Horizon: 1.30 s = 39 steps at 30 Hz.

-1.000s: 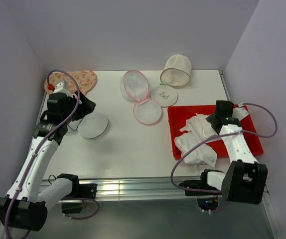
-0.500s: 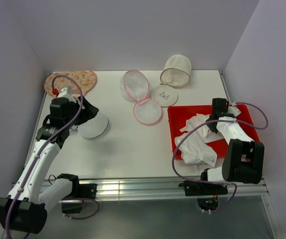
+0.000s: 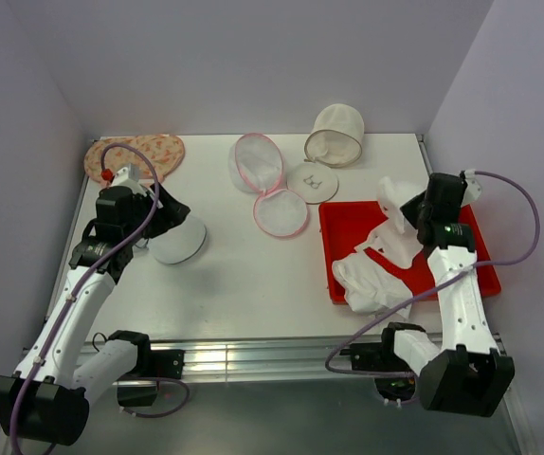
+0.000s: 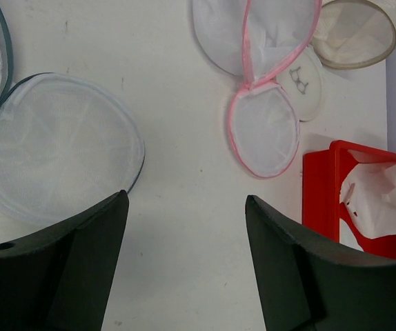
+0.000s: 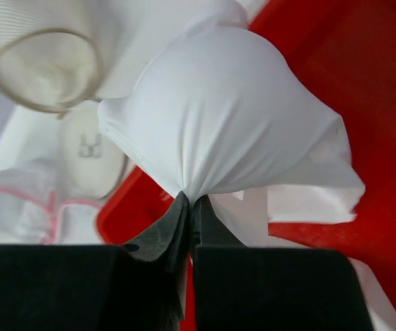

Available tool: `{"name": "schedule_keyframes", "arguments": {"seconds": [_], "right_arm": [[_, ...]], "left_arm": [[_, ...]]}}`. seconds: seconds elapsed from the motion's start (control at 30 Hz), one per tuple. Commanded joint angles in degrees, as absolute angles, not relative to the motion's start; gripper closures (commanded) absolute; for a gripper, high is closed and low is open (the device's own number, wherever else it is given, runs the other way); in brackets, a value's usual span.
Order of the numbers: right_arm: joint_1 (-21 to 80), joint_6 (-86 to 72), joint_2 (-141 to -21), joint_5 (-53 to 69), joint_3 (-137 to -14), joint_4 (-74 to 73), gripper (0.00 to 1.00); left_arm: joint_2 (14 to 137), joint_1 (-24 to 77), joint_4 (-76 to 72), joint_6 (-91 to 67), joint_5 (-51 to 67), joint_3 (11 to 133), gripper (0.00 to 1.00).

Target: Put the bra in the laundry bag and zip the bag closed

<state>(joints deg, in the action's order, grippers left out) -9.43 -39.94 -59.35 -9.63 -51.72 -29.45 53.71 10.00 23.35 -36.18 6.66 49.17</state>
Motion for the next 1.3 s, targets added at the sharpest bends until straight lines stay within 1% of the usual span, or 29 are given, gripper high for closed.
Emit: {"name": "schedule_keyframes", "arguments": {"seconds": [0.0, 0.17, 0.27, 0.4, 0.57, 0.67, 0.7, 0.83, 0.93, 1.07, 1.2, 1.27], "right_arm": [[-9.49, -38.32, -54.77, -4.32, -57.21, -30.5, 1.0], [-6.43, -37.88, -51.86, 1.75, -61.86, -31.29, 1.0], [-2.91, -37.97, -50.63, 1.32, -64.32, -31.9, 1.0], [6.3, -38.76, -49.66, -1.22, -66.88, -31.9, 1.0], [13.26, -39.81, -49.83, -2.02, -70.3, -30.5, 1.0], [16.43, -40.08, -50.8, 0.61, -71.71, -27.69, 1.0], [17.22, -40.51, -51.06, 3.66, -71.89, -25.68, 1.0], [21.26, -42.62, -52.73, 8.51, -73.39, -21.19, 1.0], [26.44, -44.91, -54.57, 9.75, -73.04, -16.88, 1.0], [38.54, -45.96, -59.13, 3.88, -73.83, -13.72, 1.0], [46.29, -49.03, -63.54, 0.09, -73.39, -7.23, 1.0], [49.12, -50.35, -65.82, -3.93, -72.95, -4.93, 1.0]], "left_arm": [[53.26, 10.37, 21.09, -35.25, 8.08, 49.22, 0.25], [53.44, 10.46, 21.18, -35.16, 8.17, 49.39, 0.25], [53.44, 10.46, 21.27, -35.16, 8.17, 49.22, 0.25], [53.44, 10.46, 21.36, -34.98, 8.35, 49.13, 0.25], [53.44, 10.46, 21.53, -34.89, 8.61, 48.87, 0.25], [53.26, 10.46, 21.27, -35.24, 8.7, 48.6, 0.25], [53.17, 10.46, 21.27, -35.42, 8.7, 48.52, 0.25], [53.09, 10.46, 21.79, -35.59, 8.35, 48.69, 0.25], [52.65, 10.46, 21.97, -35.6, 7.56, 48.78, 0.25], [52.03, 10.46, 23.55, -35.51, 5.63, 49.48, 0.24], [50.8, 10.02, 25.92, -35.51, 0.71, 51.93, 0.23], [50.1, 9.15, 27.5, -35.07, -2.71, 53.43, 0.22]]}}
